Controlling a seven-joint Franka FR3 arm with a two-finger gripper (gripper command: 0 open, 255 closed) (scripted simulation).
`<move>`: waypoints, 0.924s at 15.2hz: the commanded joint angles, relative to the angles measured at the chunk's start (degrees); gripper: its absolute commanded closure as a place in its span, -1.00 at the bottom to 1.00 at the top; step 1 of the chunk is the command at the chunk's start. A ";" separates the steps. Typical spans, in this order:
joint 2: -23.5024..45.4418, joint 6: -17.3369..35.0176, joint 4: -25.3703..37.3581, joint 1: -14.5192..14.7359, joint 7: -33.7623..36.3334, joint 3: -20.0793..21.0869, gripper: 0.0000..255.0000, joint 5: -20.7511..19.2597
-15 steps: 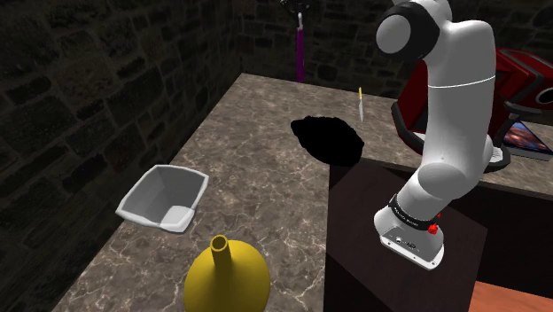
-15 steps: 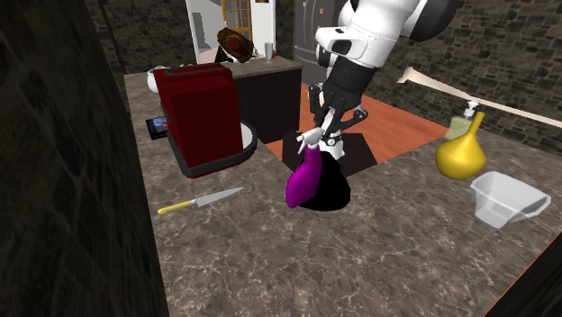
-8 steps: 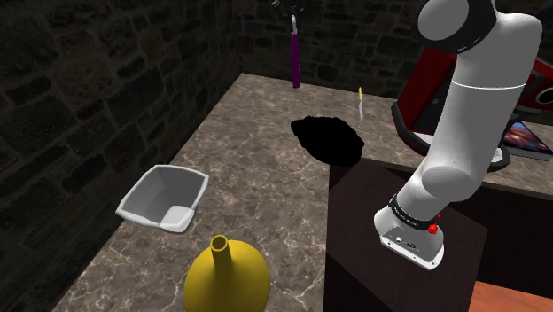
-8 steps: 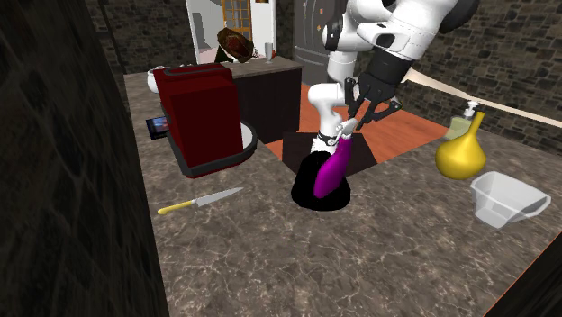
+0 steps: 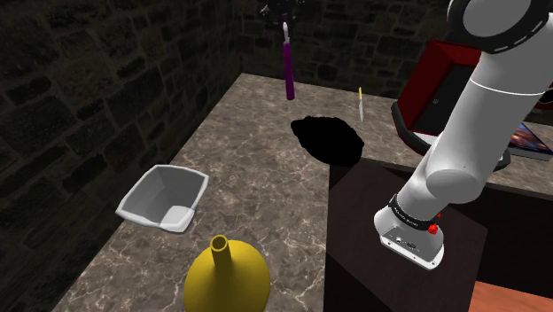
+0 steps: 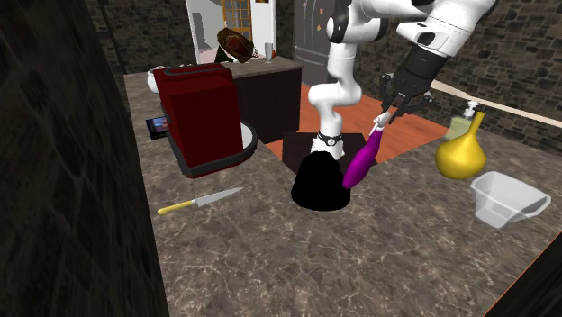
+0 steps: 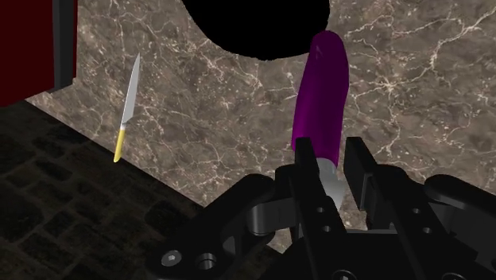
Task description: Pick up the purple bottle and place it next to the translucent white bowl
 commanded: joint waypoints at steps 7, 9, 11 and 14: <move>-3.44 -2.81 -3.61 5.87 10.49 4.68 1.00 1.48; -3.69 -3.60 -3.78 7.32 13.15 5.93 1.00 1.92; -3.69 -4.44 -3.63 8.80 15.85 7.20 1.00 2.35; -3.18 -5.80 -2.80 11.07 19.95 9.12 1.00 2.95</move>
